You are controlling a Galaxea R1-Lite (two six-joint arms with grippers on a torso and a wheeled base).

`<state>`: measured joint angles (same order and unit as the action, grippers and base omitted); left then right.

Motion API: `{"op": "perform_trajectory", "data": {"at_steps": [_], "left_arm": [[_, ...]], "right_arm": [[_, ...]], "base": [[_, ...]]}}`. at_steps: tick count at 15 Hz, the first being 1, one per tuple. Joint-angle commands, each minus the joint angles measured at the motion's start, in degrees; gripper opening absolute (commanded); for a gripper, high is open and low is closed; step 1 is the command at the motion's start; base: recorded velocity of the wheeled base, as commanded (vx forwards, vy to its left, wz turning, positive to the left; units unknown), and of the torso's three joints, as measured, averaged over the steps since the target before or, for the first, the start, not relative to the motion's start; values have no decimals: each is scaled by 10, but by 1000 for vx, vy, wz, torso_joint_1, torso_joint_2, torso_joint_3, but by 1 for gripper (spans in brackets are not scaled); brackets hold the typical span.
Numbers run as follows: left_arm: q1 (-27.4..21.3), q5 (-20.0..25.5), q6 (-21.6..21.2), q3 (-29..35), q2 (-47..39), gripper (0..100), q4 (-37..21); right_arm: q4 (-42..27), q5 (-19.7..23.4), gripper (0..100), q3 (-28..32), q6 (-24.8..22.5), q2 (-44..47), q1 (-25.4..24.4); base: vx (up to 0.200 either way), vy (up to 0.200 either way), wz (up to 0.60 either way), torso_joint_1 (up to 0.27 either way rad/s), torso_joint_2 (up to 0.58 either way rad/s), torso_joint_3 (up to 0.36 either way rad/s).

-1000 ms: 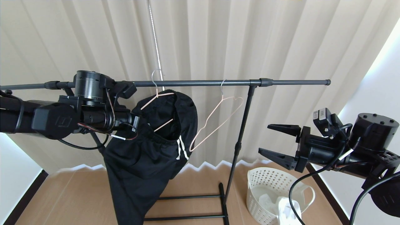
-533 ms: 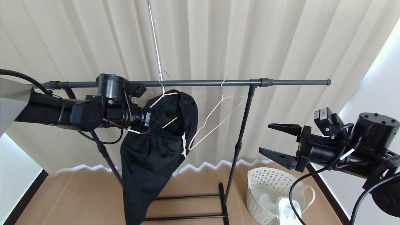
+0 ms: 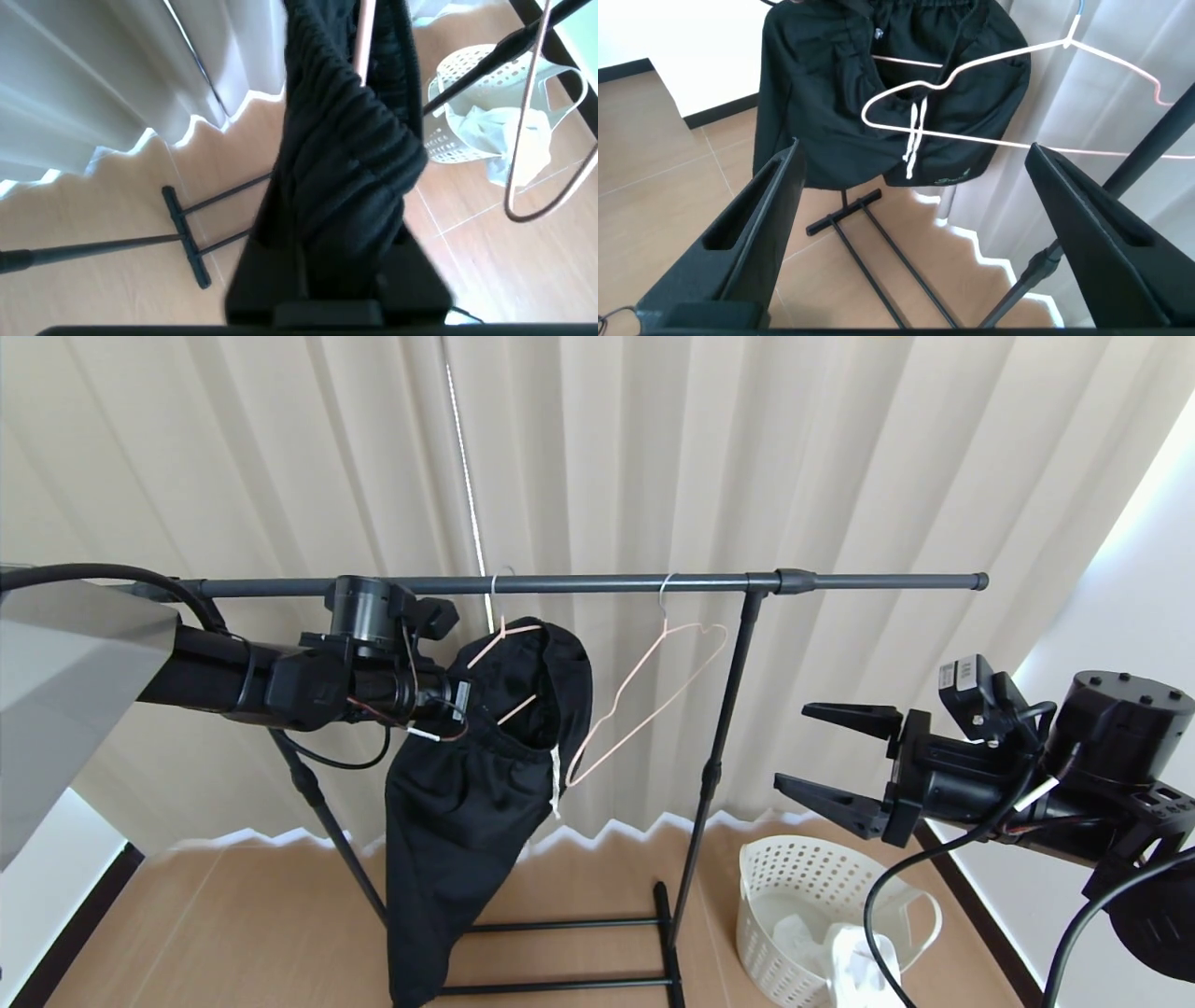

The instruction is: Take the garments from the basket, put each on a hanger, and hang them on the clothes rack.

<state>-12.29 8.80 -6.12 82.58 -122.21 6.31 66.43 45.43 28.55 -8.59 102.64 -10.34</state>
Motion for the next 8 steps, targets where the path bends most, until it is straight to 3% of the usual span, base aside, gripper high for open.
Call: {"op": "perform_trajectory", "data": {"at_steps": [1,2,4,8], "left_arm": [[0,0,1,0,0,0,-1],[0,0,1,-3,0,100,-1],[0,-1,1,-8,12,100,-3],[7,0,1,-74,124,100,-12]], "right_arm": [[0,0,100,-1,0,1,-1],[1,0,100,-1,0,1,-1],[1,0,100,-2,0,-1,-1],[-1,-8,100,1,13,-37,-1]], "base": [[0,0,0,0,0,0],[0,0,0,0,0,0],[0,0,0,0,0,0],[0,0,0,0,0,0]]}}
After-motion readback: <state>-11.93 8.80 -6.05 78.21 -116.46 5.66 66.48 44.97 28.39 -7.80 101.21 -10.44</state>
